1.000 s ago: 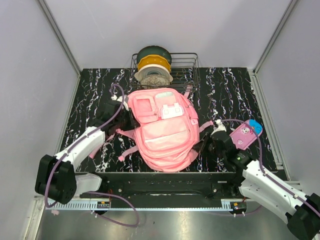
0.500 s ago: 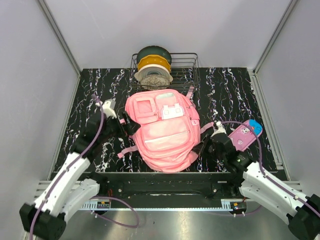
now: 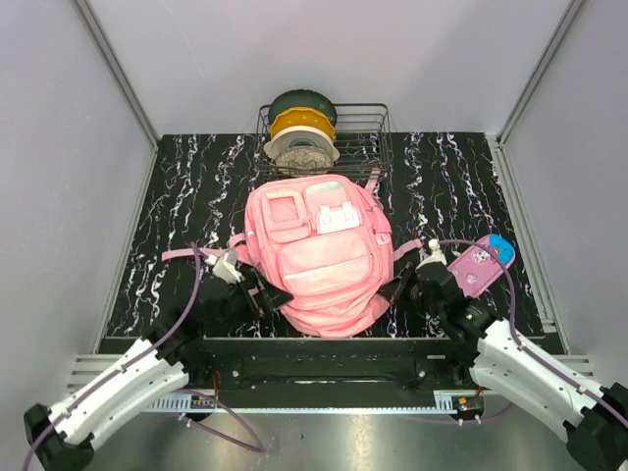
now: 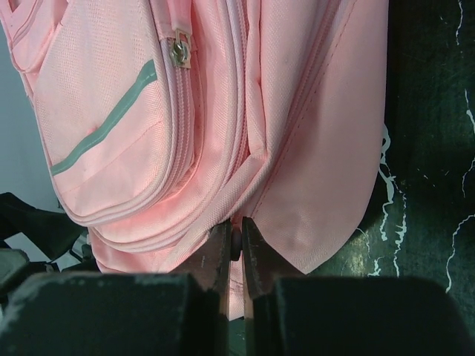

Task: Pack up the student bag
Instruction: Zip the student bag at the center of the board.

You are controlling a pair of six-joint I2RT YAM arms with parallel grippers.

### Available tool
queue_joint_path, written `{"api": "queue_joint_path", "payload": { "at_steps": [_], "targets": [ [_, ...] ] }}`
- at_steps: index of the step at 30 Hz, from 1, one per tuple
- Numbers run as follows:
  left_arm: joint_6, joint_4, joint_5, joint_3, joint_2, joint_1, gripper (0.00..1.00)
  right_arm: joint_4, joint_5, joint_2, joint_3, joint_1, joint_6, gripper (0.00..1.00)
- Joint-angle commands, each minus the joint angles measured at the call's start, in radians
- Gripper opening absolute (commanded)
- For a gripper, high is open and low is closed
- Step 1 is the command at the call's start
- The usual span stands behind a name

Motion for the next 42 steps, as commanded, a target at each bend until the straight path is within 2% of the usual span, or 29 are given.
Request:
{"api": "queue_joint_path", "payload": {
  "at_steps": [1, 2, 4, 5, 6, 7, 9, 10, 12, 13, 14, 16, 20, 22, 26, 28, 37, 42],
  "targets": [
    [-0.174, 0.15, -0.2, -0.005, 0.09, -0.159, 0.99, 0.093, 0.049, 0.007, 0.011, 0.005, 0.026, 0.0],
    [-0.185, 0.19, -0.22, -0.01, 0.113, -0.212, 0.99, 0.094, 0.049, 0.01, 0.011, 0.005, 0.028, 0.0],
    [-0.212, 0.24, -0.269, -0.017, 0.176, -0.248, 0.91, 0.091, 0.054, 0.004, 0.016, 0.005, 0.032, 0.0],
    [-0.221, 0.309, -0.277, -0.036, 0.211, -0.266, 0.86, 0.091, 0.057, -0.001, 0.016, 0.005, 0.034, 0.0],
    [-0.234, 0.352, -0.285, -0.046, 0.233, -0.273, 0.69, 0.091, 0.06, -0.005, 0.014, 0.005, 0.038, 0.0],
    [-0.235, 0.389, -0.283, -0.054, 0.249, -0.277, 0.65, 0.09, 0.059, -0.009, 0.014, 0.005, 0.04, 0.0],
    [-0.22, 0.426, -0.283, -0.042, 0.311, -0.285, 0.63, 0.088, 0.06, -0.018, 0.014, 0.004, 0.04, 0.0],
    [-0.211, 0.426, -0.283, -0.031, 0.332, -0.285, 0.56, 0.082, 0.056, -0.021, 0.014, 0.005, 0.038, 0.0],
    [-0.189, 0.452, -0.277, -0.005, 0.375, -0.291, 0.35, 0.079, 0.057, -0.024, 0.013, 0.005, 0.035, 0.0],
    [-0.185, 0.452, -0.274, -0.002, 0.383, -0.293, 0.09, 0.068, 0.066, -0.025, 0.011, 0.004, 0.034, 0.0],
    [-0.182, 0.436, -0.274, 0.007, 0.38, -0.291, 0.0, 0.059, 0.077, -0.027, 0.013, 0.005, 0.032, 0.0],
    [-0.179, 0.379, -0.312, 0.015, 0.342, -0.291, 0.0, 0.028, 0.115, -0.036, 0.008, 0.004, 0.034, 0.0],
    [-0.15, 0.122, -0.436, 0.067, 0.12, -0.25, 0.0, -0.016, 0.186, -0.093, -0.016, 0.005, 0.054, 0.0],
    [-0.107, -0.009, -0.435, 0.098, 0.055, -0.198, 0.0, -0.034, 0.215, -0.113, -0.023, 0.002, 0.084, 0.0],
    [-0.036, -0.152, -0.394, 0.156, -0.062, -0.049, 0.0, -0.006, 0.209, -0.122, -0.038, 0.004, 0.175, 0.0],
    [0.004, -0.213, -0.389, 0.18, -0.076, -0.017, 0.0, 0.052, 0.192, -0.114, -0.05, 0.004, 0.218, 0.0],
    [0.058, -0.339, -0.395, 0.253, -0.115, 0.036, 0.0, 0.12, 0.272, -0.027, -0.009, 0.002, 0.189, 0.0],
    [0.052, -0.318, -0.315, 0.243, -0.146, 0.036, 0.0, 0.177, 0.276, 0.024, 0.02, 0.002, 0.132, 0.0]
  ]
}}
